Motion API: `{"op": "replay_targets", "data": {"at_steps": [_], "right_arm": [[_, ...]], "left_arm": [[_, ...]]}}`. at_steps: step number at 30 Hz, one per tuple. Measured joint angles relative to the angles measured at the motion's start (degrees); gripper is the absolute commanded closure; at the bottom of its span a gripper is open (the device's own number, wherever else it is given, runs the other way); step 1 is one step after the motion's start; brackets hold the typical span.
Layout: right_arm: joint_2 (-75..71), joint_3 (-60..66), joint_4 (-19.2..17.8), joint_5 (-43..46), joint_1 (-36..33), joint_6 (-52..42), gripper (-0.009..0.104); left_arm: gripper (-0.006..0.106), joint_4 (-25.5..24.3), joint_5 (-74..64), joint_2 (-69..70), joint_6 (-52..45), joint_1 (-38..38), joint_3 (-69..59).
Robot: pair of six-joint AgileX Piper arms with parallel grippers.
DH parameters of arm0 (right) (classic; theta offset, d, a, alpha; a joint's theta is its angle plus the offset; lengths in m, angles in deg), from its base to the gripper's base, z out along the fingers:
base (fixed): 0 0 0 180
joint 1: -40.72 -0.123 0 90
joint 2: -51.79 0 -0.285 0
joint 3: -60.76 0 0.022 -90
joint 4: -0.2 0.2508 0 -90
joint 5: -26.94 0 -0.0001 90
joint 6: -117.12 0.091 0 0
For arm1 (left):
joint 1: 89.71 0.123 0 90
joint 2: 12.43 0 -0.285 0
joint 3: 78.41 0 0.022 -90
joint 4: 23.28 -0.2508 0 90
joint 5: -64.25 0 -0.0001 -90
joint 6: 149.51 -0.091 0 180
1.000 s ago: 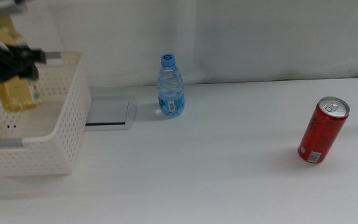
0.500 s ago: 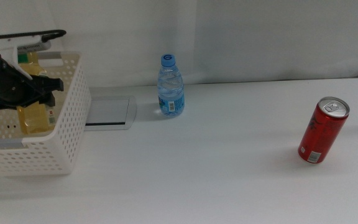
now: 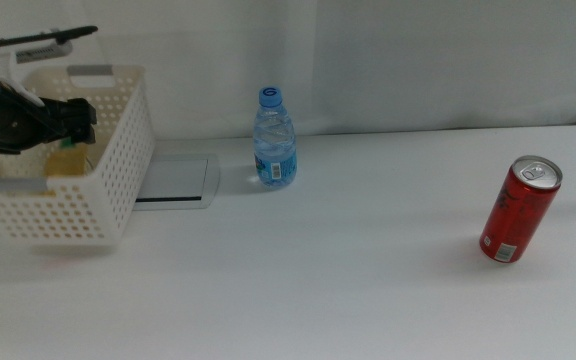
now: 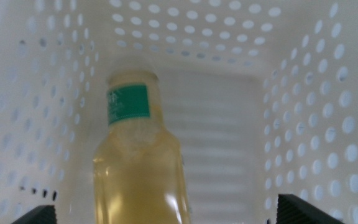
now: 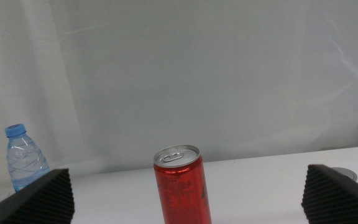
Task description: Use arms to grab the bottles and put them into the dustbin to the left of the table.
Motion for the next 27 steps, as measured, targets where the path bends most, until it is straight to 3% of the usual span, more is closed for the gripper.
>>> {"op": "replay_targets", "data": {"at_steps": [14, 20, 27], "right_arm": [[0.0, 0.0, 0.0, 0.0, 0.0, -0.1, -0.008], [0.0, 0.0, 0.0, 0.0, 0.0, -0.1, -0.008], [0.0, 0.0, 0.0, 0.0, 0.0, -0.1, -0.008]], "left_arm": [[0.007, 0.1, -1.0, 22.9, -1.5, -1.7, 0.0], [0.007, 0.1, -0.1, 34.5, -1.1, -8.5, -4.5], [0.007, 0.1, 8.9, 43.3, 0.2, -18.2, -19.4]]}}
